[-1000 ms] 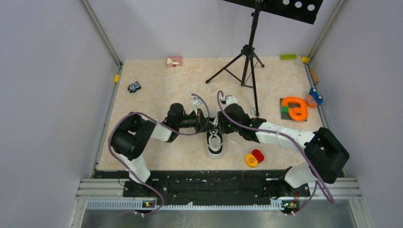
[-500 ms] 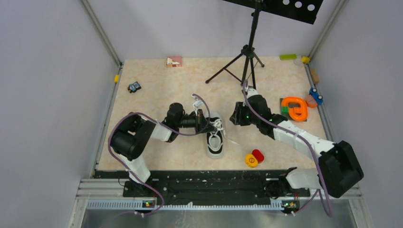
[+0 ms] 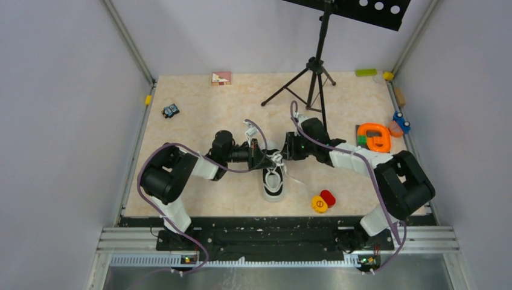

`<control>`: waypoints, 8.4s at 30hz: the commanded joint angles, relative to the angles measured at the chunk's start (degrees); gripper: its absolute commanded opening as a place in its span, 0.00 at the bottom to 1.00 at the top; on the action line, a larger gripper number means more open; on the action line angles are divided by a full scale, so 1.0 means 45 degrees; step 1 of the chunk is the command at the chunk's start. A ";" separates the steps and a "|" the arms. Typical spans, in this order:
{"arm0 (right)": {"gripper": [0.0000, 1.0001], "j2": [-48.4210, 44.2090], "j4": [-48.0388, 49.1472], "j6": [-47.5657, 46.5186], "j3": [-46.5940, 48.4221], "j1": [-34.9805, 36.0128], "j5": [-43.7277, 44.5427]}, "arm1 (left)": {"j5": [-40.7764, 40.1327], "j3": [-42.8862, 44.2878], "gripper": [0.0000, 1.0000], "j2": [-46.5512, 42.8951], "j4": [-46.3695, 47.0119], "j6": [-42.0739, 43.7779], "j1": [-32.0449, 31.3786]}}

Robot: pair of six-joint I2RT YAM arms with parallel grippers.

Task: Tie the shoes
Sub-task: Cross the shoelace with the shoelace.

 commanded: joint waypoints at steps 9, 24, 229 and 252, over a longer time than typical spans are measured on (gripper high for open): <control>0.33 -0.2100 0.0447 0.0376 -0.1605 0.0002 -0.2177 | 0.0034 0.0394 0.00 0.0176 0.0334 0.0253 0.0209; 0.44 -0.3206 -0.0238 0.0726 -0.0451 0.0021 -0.1199 | 0.0038 0.0724 0.00 0.0506 0.0015 0.0351 0.0223; 0.00 -0.1167 -0.1334 0.0010 0.2312 0.1413 -0.1285 | 0.0119 0.1894 0.40 -0.0416 -0.5049 0.3230 0.0395; 0.15 -0.1671 -0.1374 0.0816 0.1909 0.1291 -0.0380 | 0.0280 0.2107 0.00 -0.0206 -0.5174 0.3260 0.0416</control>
